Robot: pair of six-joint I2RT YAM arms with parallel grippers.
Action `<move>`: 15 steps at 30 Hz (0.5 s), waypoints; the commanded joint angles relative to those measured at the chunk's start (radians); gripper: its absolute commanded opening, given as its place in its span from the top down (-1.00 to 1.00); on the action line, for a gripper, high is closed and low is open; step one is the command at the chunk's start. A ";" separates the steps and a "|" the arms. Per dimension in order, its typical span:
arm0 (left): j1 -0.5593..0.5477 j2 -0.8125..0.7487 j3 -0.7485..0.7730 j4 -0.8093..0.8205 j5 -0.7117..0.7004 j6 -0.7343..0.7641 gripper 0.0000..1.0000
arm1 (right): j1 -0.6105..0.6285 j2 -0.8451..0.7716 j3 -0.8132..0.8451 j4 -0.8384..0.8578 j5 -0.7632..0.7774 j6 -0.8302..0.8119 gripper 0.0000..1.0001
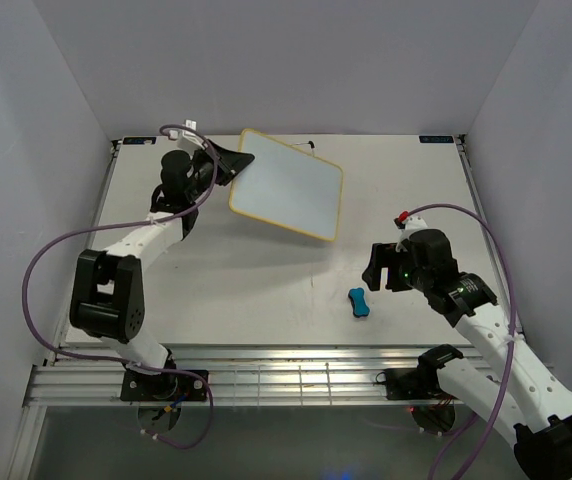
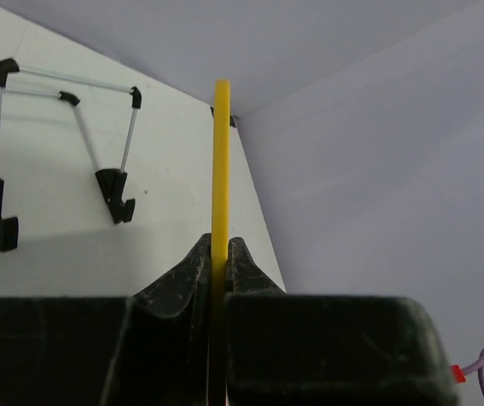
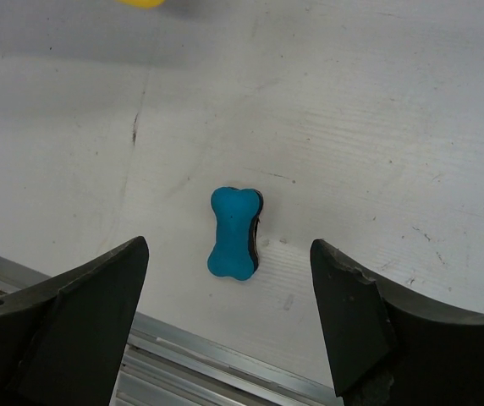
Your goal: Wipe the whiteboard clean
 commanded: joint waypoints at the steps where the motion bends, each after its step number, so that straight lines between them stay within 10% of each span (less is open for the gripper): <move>1: 0.016 0.050 0.080 0.276 0.026 -0.088 1.00 | -0.008 -0.008 0.008 -0.004 -0.027 -0.009 -0.65; 15: 0.038 0.550 0.474 0.665 0.013 -0.180 1.00 | -0.010 0.028 -0.006 -0.020 -0.001 0.007 -0.65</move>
